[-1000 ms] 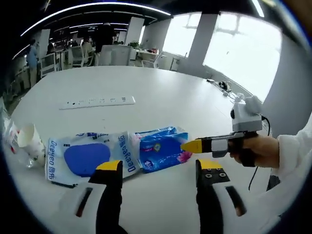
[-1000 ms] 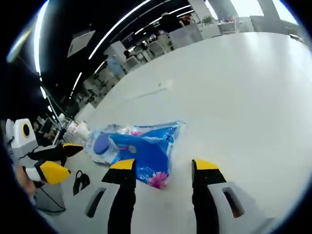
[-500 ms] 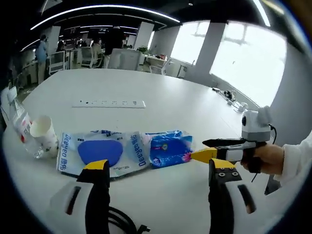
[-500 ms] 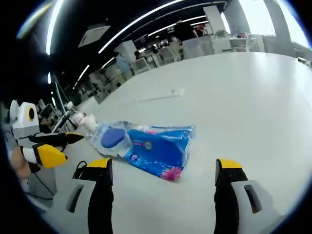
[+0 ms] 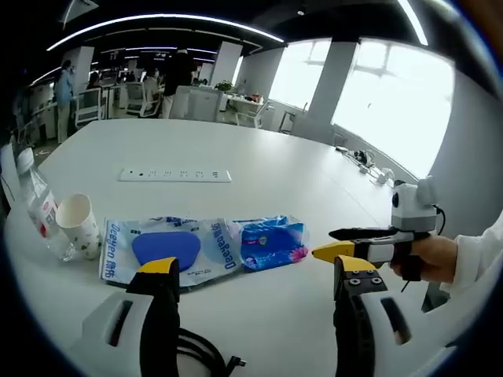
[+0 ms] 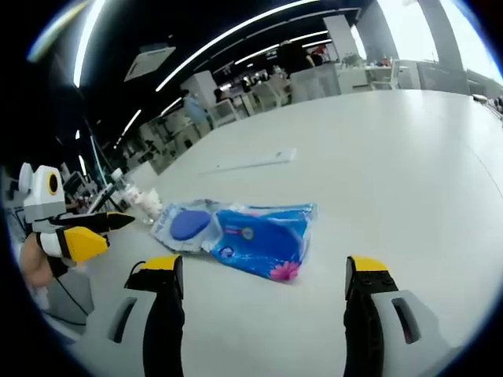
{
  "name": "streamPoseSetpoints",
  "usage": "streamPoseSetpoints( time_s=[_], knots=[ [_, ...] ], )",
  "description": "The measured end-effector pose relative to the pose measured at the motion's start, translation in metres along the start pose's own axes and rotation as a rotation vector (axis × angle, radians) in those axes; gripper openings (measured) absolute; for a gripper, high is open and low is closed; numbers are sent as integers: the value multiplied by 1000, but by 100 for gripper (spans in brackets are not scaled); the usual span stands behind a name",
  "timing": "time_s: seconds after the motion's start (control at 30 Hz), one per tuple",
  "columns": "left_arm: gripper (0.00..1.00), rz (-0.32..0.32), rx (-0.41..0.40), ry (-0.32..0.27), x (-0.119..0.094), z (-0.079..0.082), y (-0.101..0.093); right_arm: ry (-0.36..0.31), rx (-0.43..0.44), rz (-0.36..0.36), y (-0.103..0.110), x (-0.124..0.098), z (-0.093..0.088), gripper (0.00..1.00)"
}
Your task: Arrange the tabletop items into an orderly group along one side of the table until the central work area is clear of visible clutter.
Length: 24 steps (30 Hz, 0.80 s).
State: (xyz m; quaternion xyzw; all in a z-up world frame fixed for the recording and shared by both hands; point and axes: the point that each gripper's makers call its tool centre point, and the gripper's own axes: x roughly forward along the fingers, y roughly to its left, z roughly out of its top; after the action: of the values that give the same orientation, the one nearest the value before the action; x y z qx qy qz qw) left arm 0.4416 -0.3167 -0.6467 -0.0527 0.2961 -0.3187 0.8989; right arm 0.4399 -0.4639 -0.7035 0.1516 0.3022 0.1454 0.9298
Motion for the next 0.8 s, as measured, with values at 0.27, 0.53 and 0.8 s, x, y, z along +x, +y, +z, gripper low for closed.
streamPoseSetpoints(
  time_s=[0.27,0.53,0.8],
  knots=[
    [81,0,-3,11,-13,-16,1,3,25,-6,5,-15,-12,82],
    [77,0,-22,9,-25,-24,3,6,35,-2,12,-23,-21,80],
    [78,24,-31,19,-40,-32,14,25,68,11,21,-24,-33,78]
  ],
)
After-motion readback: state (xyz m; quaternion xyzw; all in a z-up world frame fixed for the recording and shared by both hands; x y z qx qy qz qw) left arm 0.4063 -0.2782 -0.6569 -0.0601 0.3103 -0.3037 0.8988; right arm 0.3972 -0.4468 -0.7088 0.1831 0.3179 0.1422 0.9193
